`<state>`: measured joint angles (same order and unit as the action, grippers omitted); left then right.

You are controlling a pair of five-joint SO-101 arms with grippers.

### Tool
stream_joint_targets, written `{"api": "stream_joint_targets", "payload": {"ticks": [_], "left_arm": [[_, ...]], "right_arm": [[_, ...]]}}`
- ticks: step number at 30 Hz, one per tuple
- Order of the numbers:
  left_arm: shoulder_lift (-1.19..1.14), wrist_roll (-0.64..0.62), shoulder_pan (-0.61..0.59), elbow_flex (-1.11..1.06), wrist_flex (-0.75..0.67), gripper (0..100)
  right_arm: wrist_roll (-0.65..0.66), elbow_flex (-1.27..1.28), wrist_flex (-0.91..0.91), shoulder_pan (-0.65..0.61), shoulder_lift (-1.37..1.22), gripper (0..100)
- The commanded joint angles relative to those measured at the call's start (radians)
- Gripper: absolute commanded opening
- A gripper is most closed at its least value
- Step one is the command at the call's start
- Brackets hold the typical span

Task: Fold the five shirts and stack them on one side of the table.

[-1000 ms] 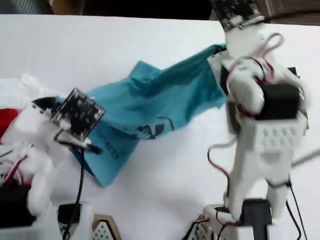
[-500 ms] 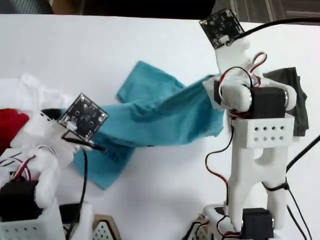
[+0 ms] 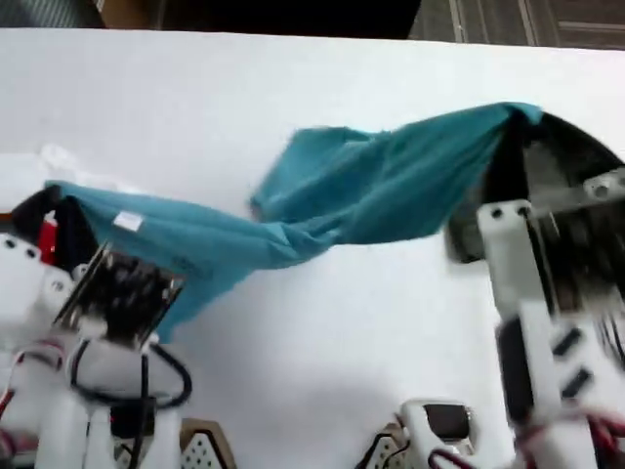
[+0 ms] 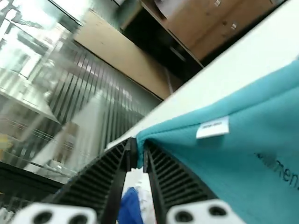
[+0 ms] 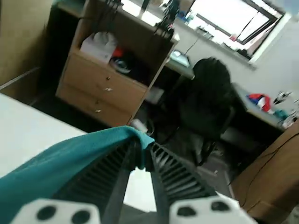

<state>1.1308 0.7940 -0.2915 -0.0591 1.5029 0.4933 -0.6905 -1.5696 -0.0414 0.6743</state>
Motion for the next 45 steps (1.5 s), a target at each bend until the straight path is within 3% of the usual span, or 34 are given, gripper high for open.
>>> {"api": "stream_joint_targets", "payload": {"ticks": [1,17,23,28,36,41,45], "left_arm": [[-0.003,-0.009,-0.008,0.116,0.006,3],[0.058,-0.068,-0.008,0.197,0.043,3],[0.141,-0.066,-0.008,0.189,0.052,3],[0.152,-0.066,-0.008,0.189,0.055,3],[0.146,-0.071,-0.008,0.174,0.054,3],[0.146,-0.071,-0.005,-0.024,-0.040,3],[0.112,-0.072,-0.003,-0.262,-0.199,3]], "right_arm": [[0.034,-0.087,0.033,0.018,0.018,1.9],[0.041,-0.454,-0.012,0.019,0.021,1.9],[0.133,-0.552,0.070,0.045,0.048,1.9],[0.140,-0.552,0.173,0.079,0.058,1.9],[0.137,-0.525,0.174,0.074,0.044,1.9],[0.127,-0.328,0.177,0.062,0.010,1.9],[0.127,-0.127,0.180,-0.048,-0.018,1.9]]}}
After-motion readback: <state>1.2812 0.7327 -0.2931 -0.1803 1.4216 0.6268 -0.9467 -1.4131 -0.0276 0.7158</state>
